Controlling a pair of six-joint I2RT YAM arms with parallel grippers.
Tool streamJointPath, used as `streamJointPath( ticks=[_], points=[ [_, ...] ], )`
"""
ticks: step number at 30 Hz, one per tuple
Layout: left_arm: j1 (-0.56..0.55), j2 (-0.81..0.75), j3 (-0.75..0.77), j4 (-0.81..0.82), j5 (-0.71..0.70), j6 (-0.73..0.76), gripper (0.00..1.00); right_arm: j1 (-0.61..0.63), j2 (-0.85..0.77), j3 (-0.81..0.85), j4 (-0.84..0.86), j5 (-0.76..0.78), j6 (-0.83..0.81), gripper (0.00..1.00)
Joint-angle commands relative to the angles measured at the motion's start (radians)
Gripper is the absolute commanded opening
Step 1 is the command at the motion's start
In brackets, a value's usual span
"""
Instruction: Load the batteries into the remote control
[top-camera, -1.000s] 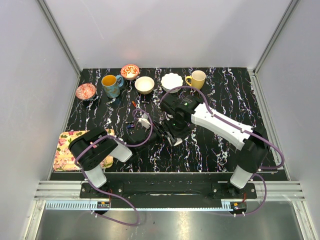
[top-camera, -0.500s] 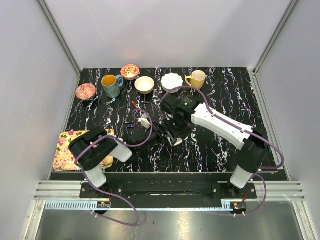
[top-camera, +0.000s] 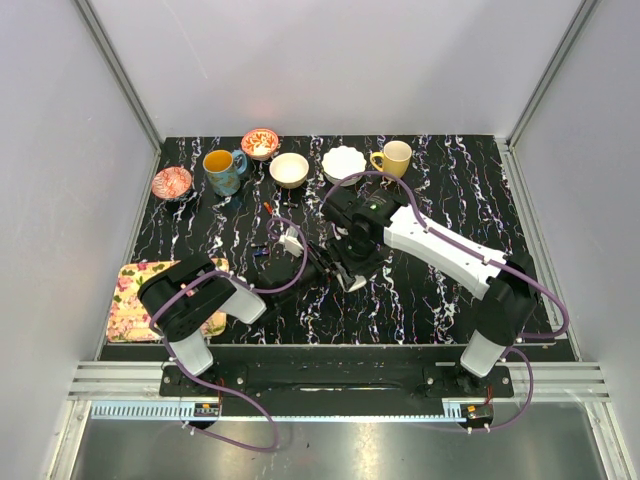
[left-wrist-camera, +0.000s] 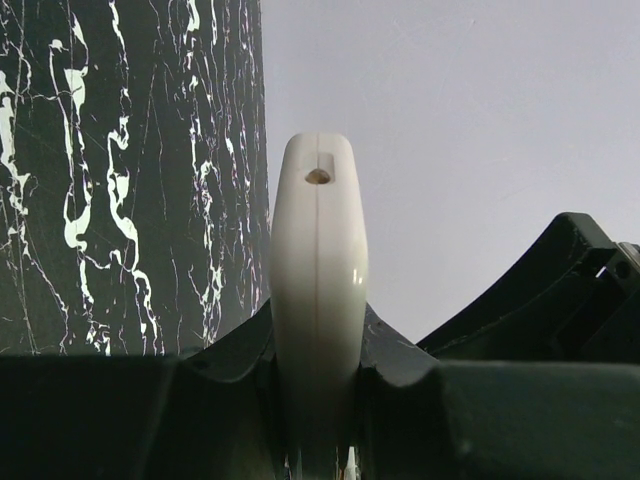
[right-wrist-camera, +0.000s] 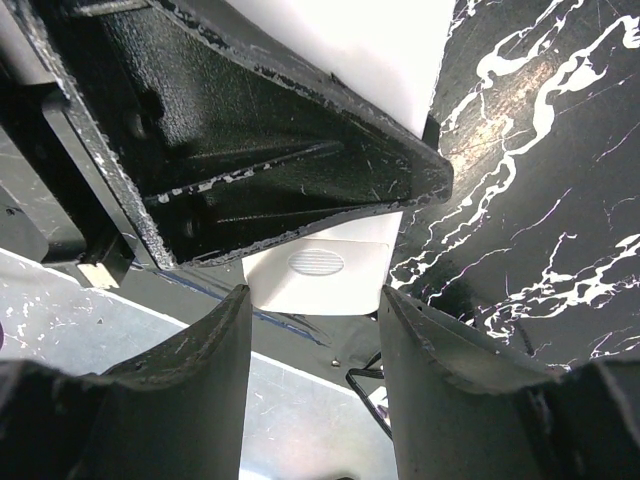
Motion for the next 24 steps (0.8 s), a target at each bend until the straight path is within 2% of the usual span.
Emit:
streamJointPath(
  ticks=[1, 24],
  points=[
    [-0.025, -0.046, 0.051, 0.416, 0.059, -0.012, 0.00, -0.021, -0.010, 0.020, 0.028, 0.043, -0.006, 0.00],
    [-0.059, -0.082, 0.101, 0.418, 0.108, 0.005, 0.00, -0.087, -0.001, 0.038, 0.083, 0.009, -0.006, 0.00]
  ],
)
